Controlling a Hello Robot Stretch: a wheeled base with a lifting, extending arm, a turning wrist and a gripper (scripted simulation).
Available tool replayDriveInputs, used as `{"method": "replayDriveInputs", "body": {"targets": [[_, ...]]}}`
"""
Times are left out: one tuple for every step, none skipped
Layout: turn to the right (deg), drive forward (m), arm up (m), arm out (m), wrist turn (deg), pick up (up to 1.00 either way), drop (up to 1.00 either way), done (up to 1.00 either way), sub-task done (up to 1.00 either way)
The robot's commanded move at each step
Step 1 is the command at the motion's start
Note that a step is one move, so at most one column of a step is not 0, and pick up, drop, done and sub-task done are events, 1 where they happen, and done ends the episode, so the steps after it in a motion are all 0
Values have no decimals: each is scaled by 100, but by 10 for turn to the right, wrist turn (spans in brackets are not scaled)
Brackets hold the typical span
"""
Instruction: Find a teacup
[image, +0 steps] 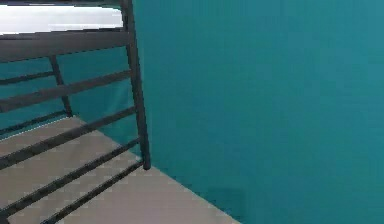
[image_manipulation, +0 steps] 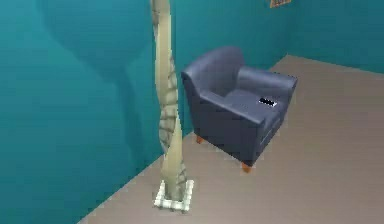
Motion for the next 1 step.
{"method": "replayDriveInputs", "body": {"targets": [[-450,0,0,0,0,0,0,0,0]]}}
